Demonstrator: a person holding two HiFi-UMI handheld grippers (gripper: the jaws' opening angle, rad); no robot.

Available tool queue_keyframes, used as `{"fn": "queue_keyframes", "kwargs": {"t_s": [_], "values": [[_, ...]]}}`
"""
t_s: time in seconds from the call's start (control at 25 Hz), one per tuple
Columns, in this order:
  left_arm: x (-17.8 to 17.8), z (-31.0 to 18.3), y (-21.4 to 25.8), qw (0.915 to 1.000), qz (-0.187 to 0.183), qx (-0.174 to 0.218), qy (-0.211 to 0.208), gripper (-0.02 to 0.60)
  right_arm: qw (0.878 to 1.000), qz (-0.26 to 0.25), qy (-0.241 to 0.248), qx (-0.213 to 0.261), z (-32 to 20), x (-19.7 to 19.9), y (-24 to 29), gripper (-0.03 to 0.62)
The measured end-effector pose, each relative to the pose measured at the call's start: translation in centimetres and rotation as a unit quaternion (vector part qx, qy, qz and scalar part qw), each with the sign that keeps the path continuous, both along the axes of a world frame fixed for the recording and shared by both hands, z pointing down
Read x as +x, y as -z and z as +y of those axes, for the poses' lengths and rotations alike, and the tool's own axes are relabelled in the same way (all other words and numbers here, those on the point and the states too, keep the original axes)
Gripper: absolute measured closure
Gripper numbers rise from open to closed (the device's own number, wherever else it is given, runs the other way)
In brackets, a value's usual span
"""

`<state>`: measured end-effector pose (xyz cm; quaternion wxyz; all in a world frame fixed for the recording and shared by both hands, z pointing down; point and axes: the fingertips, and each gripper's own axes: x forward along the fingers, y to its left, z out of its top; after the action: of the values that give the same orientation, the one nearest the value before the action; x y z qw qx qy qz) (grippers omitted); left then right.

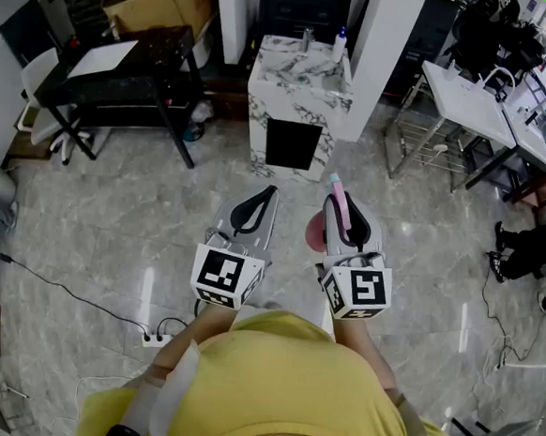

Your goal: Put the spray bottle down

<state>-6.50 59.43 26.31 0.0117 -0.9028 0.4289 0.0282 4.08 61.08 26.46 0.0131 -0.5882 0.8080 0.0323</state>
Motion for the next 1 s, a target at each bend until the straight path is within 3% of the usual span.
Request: {"fn": "queue_keyframes", "kwargs": {"t_s": [0.6, 0.8, 1.0], "values": [[1.8, -5.2, -2.3, 0.9997, 0.005, -0.024, 0.001, 0.577, 1.0, -0.017, 0.009, -0.008, -5.4, 1.9, -1.4, 0.502], [1.6, -10.2, -3.6, 0.9994, 0.012, -0.031, 0.0, 0.577, 1.0, -0.015, 0.006, -0.017, -10.3, 1.9, -2.8, 0.502], [1.9, -18.2, -3.6, 0.9997, 0.012, -0.02, -0.005, 0.577, 1.0, -0.014, 0.001, -0.019, -18.4, 2.2, -3.3, 0.502]]}}
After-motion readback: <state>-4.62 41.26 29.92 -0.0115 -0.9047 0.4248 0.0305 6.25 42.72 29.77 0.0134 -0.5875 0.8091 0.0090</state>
